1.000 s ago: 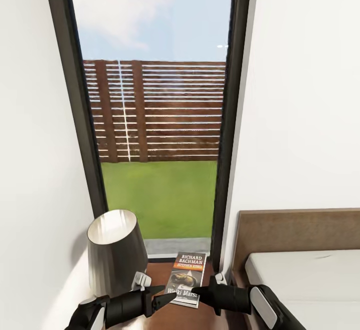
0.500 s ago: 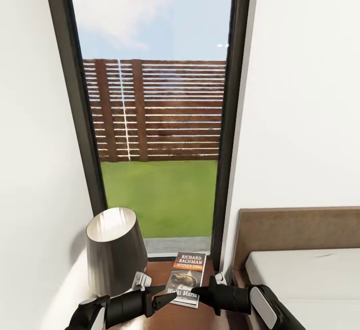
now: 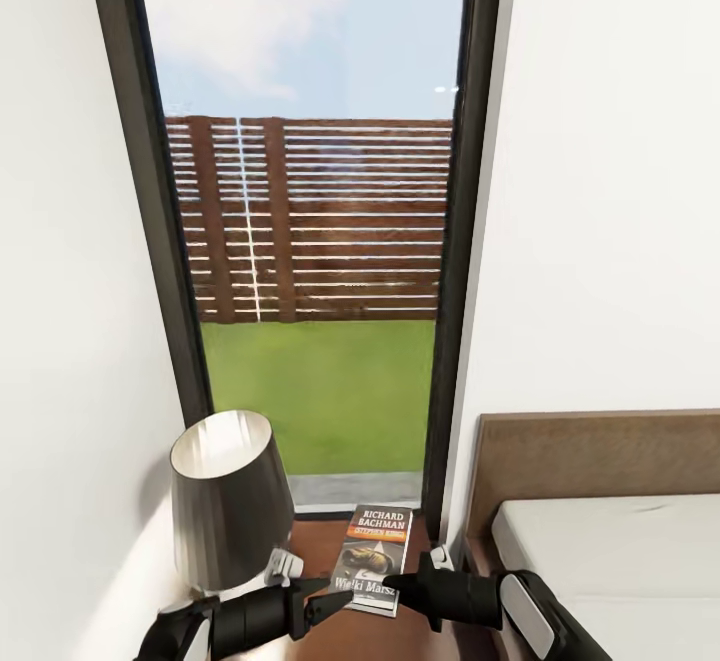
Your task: In the bedroom, move the book from the bed onto either nightstand, and place the two sandals side by side next to the bed.
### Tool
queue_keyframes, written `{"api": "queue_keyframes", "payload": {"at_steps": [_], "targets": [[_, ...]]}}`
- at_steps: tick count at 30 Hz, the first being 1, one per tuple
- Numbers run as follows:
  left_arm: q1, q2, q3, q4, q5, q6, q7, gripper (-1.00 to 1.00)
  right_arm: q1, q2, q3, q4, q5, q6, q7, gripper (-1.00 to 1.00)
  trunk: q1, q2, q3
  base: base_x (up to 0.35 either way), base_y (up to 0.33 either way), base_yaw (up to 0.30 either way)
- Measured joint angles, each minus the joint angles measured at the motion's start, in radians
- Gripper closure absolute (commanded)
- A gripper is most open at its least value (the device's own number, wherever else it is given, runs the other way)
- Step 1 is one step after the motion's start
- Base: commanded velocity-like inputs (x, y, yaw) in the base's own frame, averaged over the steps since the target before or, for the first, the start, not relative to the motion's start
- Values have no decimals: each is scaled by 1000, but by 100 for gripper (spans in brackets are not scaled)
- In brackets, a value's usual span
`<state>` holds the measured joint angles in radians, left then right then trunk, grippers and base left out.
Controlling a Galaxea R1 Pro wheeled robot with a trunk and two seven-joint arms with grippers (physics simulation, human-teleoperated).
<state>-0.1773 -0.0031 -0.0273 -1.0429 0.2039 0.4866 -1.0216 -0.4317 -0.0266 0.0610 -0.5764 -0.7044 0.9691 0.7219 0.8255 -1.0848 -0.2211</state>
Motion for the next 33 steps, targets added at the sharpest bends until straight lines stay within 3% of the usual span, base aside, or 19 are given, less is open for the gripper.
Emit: {"api": "queue_keyframes", "payload": {"at_steps": [33], "targets": [[0, 0, 2, 14, -1, -2, -1, -100, 0, 1, 0, 0, 0, 0, 0, 100, 127, -231, -104, 0, 0, 0]]}}
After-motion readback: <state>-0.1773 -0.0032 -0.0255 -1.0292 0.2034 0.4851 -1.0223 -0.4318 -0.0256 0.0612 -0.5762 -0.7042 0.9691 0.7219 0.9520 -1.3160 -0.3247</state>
